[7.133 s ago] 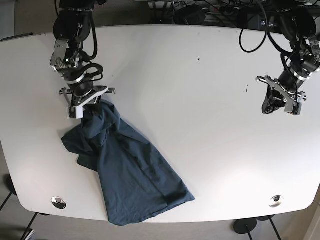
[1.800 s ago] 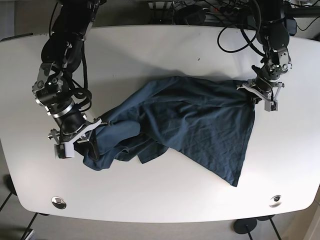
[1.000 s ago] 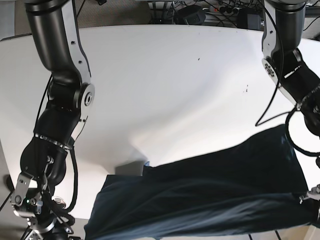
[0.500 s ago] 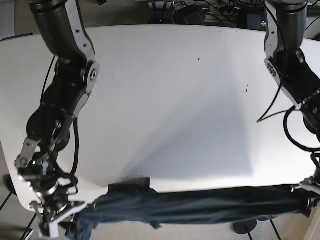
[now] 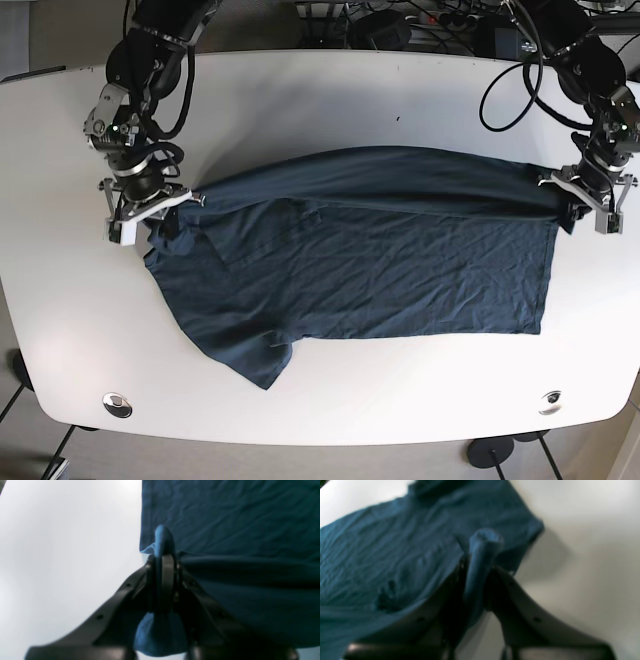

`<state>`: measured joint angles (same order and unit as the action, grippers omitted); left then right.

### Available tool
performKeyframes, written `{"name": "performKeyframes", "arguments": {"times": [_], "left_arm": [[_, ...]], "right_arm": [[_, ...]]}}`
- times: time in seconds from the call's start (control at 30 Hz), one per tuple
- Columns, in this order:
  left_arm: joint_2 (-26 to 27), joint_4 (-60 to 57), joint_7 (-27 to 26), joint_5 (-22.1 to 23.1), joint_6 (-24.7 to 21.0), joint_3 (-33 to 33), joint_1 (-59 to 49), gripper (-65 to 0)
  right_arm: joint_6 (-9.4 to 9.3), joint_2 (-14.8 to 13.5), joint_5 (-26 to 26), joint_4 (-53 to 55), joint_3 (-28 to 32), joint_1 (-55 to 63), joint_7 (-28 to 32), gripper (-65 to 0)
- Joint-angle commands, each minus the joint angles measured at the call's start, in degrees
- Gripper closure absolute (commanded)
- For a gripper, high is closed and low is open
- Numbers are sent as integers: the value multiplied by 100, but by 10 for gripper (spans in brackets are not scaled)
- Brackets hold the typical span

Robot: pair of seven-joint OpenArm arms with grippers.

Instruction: Fold the T-shirt properly

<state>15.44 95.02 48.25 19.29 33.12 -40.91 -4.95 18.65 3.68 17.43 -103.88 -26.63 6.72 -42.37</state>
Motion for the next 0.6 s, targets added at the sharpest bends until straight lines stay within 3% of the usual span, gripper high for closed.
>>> {"name": "performKeyframes", "arguments": {"times": [0.03, 0.33, 0.5, 0.53, 0.6], "left_arm": [[87, 287, -161, 80, 33, -204, -195, 0], [-37, 753, -161, 80, 50, -846, -1303, 0], [-45, 770, -135, 62, 657, -1224, -1593, 0], [-45, 770, -126, 54, 688, -1250, -1593, 0], [-45, 770, -126, 54, 688, -1259, -1637, 0]], "right_arm": [[47, 32, 318, -149, -110, 229, 145, -19], [47, 41, 802, -360, -365, 1249, 136, -19], [64, 313, 802, -606, -893, 1565, 118, -22], [82, 348, 802, -659, -1033, 1600, 109, -44], [82, 419, 802, -711, -1113, 1741, 109, -149]]}}
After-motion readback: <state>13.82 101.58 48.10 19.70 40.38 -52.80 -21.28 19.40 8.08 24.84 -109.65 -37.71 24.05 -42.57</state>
